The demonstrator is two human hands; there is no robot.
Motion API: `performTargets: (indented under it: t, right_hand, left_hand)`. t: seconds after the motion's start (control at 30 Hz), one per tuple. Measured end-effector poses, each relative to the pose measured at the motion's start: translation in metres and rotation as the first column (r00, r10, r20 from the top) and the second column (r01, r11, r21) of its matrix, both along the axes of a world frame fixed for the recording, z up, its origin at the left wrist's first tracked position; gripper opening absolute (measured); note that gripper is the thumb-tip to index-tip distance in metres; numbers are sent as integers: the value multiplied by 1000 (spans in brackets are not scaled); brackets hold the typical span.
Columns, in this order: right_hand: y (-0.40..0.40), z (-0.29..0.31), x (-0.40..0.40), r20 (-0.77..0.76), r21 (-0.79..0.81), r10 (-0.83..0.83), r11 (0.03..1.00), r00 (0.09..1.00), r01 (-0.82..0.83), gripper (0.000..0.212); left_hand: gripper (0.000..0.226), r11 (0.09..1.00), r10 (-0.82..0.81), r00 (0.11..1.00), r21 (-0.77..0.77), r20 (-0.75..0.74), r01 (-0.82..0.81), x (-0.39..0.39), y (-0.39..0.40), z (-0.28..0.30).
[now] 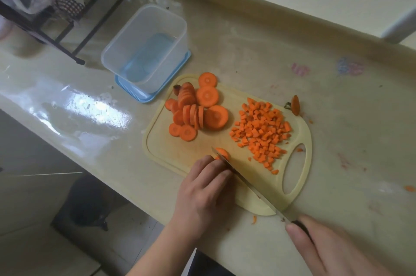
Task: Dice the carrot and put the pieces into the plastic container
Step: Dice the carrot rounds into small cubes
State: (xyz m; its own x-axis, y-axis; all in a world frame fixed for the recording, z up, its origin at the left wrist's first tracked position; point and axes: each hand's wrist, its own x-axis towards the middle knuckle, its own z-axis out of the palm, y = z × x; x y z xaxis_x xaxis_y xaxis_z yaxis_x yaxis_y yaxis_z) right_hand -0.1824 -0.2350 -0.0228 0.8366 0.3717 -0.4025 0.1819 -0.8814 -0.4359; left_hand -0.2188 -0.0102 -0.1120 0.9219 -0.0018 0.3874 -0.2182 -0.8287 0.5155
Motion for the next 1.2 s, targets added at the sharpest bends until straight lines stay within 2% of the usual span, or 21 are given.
performTargets:
  t: [0.07, 0.13, 0.3, 0.4, 0.47, 0.6, 0.67, 0.73, 0.87, 0.97, 1.13, 1.2]
  right_hand:
    - [4, -7, 8, -130, 88, 9, 996, 991, 3, 97]
    - [8, -12, 15, -205, 125, 60, 992, 977, -35, 99]
    - [-4, -3, 15, -201, 193, 13, 981, 980, 27, 85]
    - [-10, 2, 5, -190, 126, -34, 990, 981, 59, 82]
    - [-10, 6, -3, -203, 83, -52, 994, 978, 70, 87]
    - [0, 19, -8, -245, -116, -99, 991, 965, 72, 124]
    - [4, 19, -8, -266, -199, -87, 979, 960, 33, 129]
    - [5, 10, -7, -236, -188, -17, 982, 972, -29, 122]
    - [10, -8, 5, -229, 65, 40, 998, 973, -25, 100]
    - [10, -11, 10, -235, 147, 49, 989, 971, -14, 90]
    - [-5, 4, -1, -174, 110, -53, 991, 983, 73, 89]
    - [-8, 7, -8, -84, 102, -75, 991, 994, 83, 86]
  left_hand:
    - [12, 1000, -1, 1000, -1, 8, 1, 1, -1, 3]
    - [11, 1000, 1, 1000, -3, 11, -1, 2, 0, 4]
    - [15, 1000, 11, 999, 1, 35, -11, -4, 0, 1]
    - [14, 1000, 15, 999, -4, 32, -15, -4, 1, 0]
    - [11, 1000, 8, 1000, -10, 15, -8, -5, 2, 0]
    - [10, 1000, 0, 1000, -15, 9, 0, -5, 3, -1]
    - [9, 1000, 3, 1000, -29, 15, -3, -4, 2, -1]
    - [9, 999, 12, 1000, -41, 22, -11, -4, 2, -1]
    - [13, 999, 14, 999, -52, 42, -11, -2, 2, -1]
    - [17, 999, 5, 999, -36, 42, -3, -5, 3, 0]
    - [9, 1000, 14, 999, -20, 42, -13, -8, 4, -5]
    - [10, 1000, 15, 999, -20, 41, -14, -8, 4, -5]
